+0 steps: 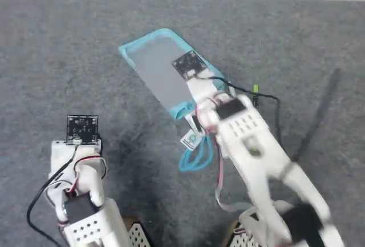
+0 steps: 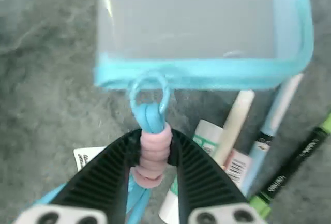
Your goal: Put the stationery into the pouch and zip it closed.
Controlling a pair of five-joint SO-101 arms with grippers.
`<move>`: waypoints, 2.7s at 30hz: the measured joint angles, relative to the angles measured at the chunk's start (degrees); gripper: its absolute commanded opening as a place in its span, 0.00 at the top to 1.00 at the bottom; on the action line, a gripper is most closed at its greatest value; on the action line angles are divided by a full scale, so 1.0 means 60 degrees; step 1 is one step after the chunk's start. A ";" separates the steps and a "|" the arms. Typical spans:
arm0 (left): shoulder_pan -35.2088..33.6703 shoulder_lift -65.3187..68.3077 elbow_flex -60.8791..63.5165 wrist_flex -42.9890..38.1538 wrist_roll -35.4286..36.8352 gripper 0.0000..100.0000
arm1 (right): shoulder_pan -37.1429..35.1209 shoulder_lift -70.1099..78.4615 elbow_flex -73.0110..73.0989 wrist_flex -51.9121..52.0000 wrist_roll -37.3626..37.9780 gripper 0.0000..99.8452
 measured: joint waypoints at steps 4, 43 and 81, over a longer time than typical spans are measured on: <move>0.0234 0.0015 -0.1333 0.0117 -0.0161 0.80 | -0.0498 -0.2549 0.1626 -0.0029 0.0806 0.99; 0.5114 0.5304 -0.3121 -0.1700 0.1670 0.71 | -0.1348 -0.4088 0.2051 0.0059 0.0982 0.99; 0.5670 0.5304 -0.2711 -0.1275 0.2212 0.71 | -0.0073 -0.4029 0.0601 0.1758 0.1612 0.99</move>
